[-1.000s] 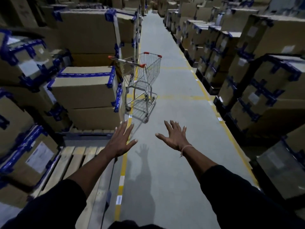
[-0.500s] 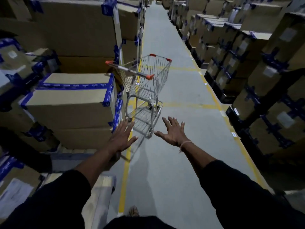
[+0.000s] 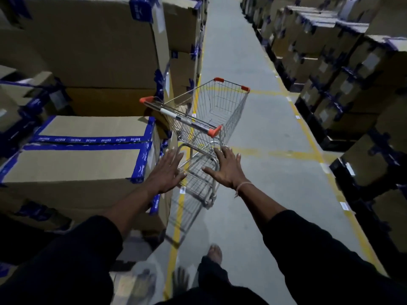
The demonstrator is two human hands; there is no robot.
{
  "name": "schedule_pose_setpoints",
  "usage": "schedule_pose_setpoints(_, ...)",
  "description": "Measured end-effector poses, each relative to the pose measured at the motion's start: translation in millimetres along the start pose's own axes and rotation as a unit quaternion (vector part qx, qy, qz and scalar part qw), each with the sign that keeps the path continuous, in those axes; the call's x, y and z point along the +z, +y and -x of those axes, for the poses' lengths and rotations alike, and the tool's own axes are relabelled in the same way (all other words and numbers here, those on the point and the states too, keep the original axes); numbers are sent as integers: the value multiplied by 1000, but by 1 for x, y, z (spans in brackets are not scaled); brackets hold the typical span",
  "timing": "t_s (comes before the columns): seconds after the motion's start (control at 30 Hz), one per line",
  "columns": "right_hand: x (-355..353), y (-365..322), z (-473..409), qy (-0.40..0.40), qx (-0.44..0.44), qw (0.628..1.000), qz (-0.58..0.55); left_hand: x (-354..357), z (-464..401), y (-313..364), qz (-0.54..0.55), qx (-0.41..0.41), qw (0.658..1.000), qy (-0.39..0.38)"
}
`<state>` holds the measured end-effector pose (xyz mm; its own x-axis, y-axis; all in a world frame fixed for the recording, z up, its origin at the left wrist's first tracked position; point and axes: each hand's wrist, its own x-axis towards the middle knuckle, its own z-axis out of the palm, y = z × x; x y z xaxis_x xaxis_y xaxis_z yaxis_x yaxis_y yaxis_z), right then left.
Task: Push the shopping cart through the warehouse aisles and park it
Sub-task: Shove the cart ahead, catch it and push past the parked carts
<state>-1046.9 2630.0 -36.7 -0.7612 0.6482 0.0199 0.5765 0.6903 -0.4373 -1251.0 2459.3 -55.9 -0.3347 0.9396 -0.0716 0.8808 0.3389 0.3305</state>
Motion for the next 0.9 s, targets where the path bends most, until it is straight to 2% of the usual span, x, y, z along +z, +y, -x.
schedule_pose_setpoints(0.13, -3, 13, -89, 20, -32, 999, -2, -6, -71, -22, 6, -14, 1000, -1)
schedule_pose_setpoints(0.23, -7, 14, -140, 3, -50, 998, 24, -20, -118, -34, -1, -19, 1000, 16)
schedule_pose_setpoints(0.4, -7, -2, -202, -68, -44, 996, 25, -43, -173, -47, -3, -48, 999, 4)
schedule_pose_setpoints(0.5, -1, -16, -230, -131, -35, 991, 3, -52, -201, -66, 1, -40, 999, 8)
schedule_pose_setpoints(0.6, 9, -30, -250, -156, -16, 987, -20, -57, -230, -90, -17, -26, 999, -4)
schedule_pose_setpoints(0.8, 38, -46, -275, -112, 31, 993, 21, -65, -273, -135, -73, 50, 995, -37)
schedule_pose_setpoints(0.9, 43, -46, -284, -95, 85, 991, 35, -73, -291, -148, -104, 90, 989, -51)
